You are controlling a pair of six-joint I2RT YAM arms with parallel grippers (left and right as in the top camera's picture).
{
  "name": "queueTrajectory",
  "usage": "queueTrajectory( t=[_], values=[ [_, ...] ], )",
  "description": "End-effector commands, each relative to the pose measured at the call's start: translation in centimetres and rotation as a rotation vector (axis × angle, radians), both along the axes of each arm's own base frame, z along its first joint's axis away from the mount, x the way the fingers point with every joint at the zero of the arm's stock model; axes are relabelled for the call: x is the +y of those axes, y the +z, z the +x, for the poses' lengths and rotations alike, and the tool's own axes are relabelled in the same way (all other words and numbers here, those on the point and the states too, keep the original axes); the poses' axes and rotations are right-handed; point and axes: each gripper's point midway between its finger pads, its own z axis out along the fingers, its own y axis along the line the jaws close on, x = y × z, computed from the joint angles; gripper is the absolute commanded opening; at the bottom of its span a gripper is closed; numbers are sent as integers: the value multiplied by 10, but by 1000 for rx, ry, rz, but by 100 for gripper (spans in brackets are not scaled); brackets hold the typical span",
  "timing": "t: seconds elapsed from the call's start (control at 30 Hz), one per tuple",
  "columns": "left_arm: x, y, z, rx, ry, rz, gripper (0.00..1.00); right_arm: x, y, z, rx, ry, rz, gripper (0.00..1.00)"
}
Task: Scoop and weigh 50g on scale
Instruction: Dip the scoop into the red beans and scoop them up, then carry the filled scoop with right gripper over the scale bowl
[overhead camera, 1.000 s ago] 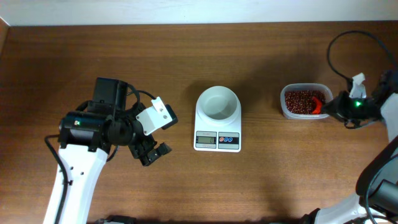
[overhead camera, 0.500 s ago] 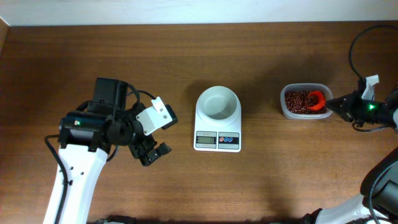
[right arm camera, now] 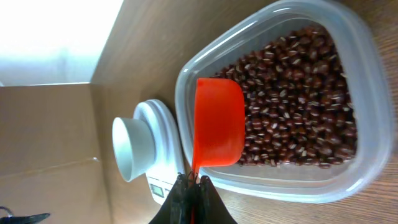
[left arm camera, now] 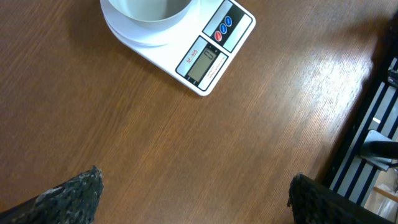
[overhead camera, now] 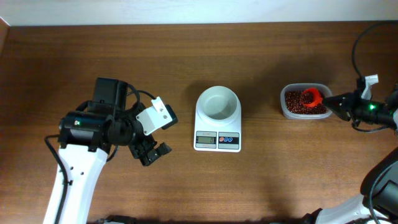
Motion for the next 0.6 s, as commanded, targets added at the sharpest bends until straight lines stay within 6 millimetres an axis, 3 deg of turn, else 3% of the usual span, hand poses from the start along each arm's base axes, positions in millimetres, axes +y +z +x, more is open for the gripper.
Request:
queueTrajectory(
  t=[0.0,0.33,0.57],
  values=[
    [-1,2,-1,-12,-12,-5,99,-4,5,-3,-24,-23,79,4],
    [-1,2,-1,-12,-12,-5,99,18,37,2,-115,6,262,4],
    [-1,2,-1,-12,-12,-5,99,85,40,7,-101,185,287,4]
  ],
)
